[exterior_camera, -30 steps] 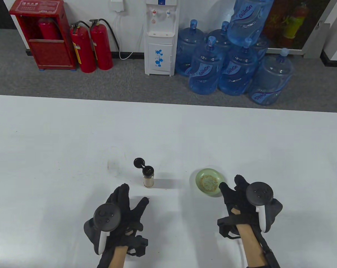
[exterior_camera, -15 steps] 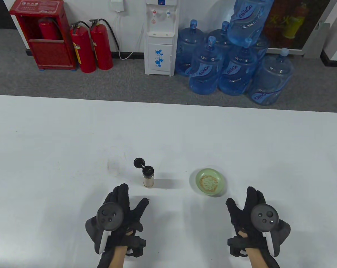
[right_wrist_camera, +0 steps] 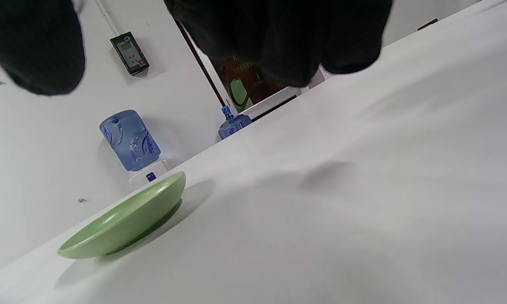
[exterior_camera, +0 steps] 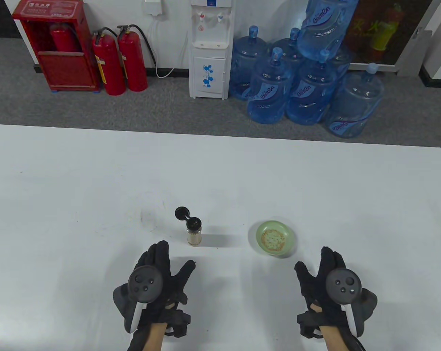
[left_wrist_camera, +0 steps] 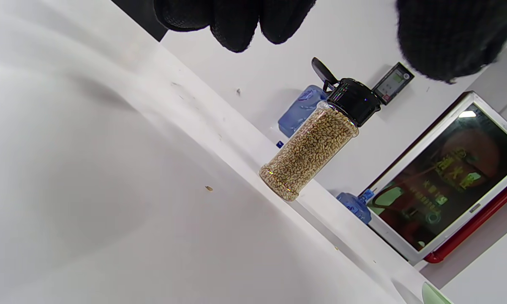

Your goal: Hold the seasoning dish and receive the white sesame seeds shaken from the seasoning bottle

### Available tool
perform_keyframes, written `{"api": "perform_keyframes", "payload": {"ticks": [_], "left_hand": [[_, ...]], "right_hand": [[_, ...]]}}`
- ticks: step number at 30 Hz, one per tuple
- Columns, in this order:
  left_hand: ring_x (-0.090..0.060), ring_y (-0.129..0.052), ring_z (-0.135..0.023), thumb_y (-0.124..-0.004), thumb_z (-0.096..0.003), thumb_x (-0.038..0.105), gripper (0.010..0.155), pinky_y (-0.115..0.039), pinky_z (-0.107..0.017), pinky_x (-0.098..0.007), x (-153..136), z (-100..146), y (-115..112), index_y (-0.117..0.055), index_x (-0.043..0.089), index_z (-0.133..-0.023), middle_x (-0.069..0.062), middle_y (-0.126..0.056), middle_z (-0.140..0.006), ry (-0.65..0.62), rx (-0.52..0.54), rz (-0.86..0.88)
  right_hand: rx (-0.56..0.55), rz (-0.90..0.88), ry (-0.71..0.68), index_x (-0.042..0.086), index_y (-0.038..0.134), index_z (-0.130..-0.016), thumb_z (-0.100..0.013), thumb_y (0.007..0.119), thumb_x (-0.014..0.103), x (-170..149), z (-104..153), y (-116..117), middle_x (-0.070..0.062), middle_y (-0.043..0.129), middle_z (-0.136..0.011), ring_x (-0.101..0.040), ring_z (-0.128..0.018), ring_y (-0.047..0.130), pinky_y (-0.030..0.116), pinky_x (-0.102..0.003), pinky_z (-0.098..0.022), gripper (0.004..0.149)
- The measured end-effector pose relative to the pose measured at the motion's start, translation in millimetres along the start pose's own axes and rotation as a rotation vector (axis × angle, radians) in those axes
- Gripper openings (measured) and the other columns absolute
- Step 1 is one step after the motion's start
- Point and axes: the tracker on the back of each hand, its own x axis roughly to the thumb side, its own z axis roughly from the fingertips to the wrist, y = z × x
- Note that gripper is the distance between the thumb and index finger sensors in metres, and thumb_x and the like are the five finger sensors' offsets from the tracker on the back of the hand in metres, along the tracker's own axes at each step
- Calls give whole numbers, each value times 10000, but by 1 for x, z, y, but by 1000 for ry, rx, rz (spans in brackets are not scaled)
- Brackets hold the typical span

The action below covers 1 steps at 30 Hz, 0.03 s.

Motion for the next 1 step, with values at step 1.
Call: {"api": "perform_keyframes", "payload": {"ticks": [1], "left_hand": [[-419, -483, -1112, -805, -398, 695, 891, -383, -802, -638, 0, 0, 0, -519, 243, -1111, -43, -494, -1164, 1, -1, 1]], "right_hand": [[6, 4, 0, 192, 510, -1072, -409, 789, 725, 0, 0, 1, -89, 453, -1100, -330, -961, 691, 656, -512, -703, 895]]}}
